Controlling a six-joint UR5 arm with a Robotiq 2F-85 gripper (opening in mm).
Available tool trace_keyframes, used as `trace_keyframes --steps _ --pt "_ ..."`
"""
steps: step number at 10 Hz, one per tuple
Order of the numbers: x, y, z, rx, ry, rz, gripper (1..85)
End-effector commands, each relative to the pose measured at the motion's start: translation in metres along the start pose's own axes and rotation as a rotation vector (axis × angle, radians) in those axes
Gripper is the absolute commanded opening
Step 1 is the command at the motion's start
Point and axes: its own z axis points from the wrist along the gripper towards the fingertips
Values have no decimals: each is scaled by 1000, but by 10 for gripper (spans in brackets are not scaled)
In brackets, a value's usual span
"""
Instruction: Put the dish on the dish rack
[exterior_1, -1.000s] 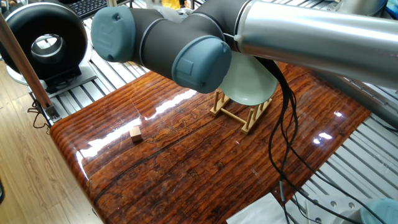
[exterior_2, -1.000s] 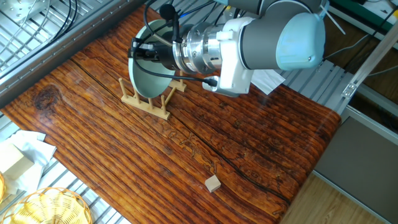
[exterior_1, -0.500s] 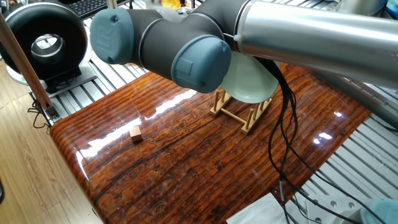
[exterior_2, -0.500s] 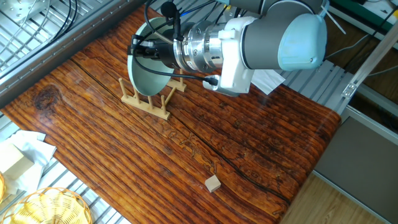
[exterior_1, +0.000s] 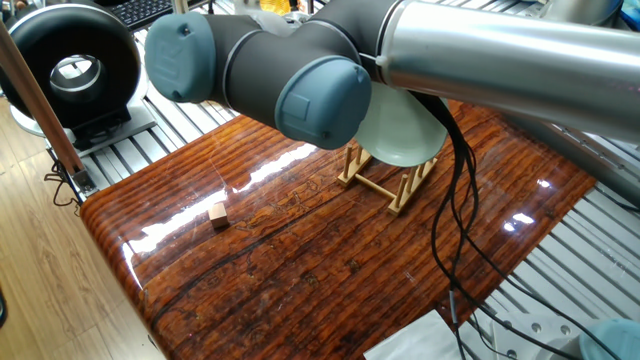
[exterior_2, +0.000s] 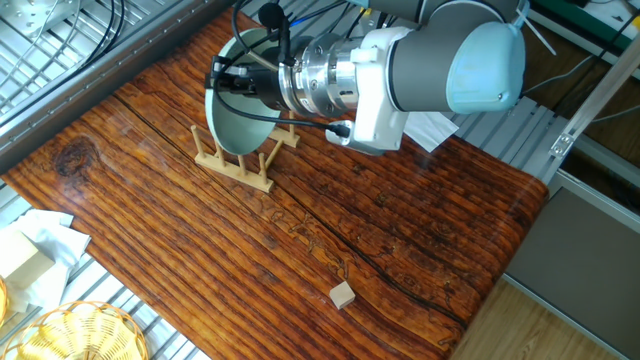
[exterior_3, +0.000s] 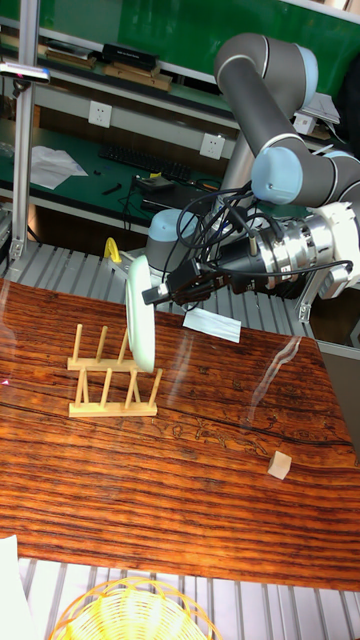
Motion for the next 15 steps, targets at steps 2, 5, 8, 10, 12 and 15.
trace_keyframes --steps 2,5,8,10,12,15 --pt "1 3 1 -14 2 5 10" --pt "-3 7 1 -28 -14 -8 10" --pt "4 -1 1 0 15 -43 10" --pt "6 -6 1 19 23 -44 10" --pt "9 -6 1 21 33 -49 10" --pt "6 -2 1 5 23 -45 10"
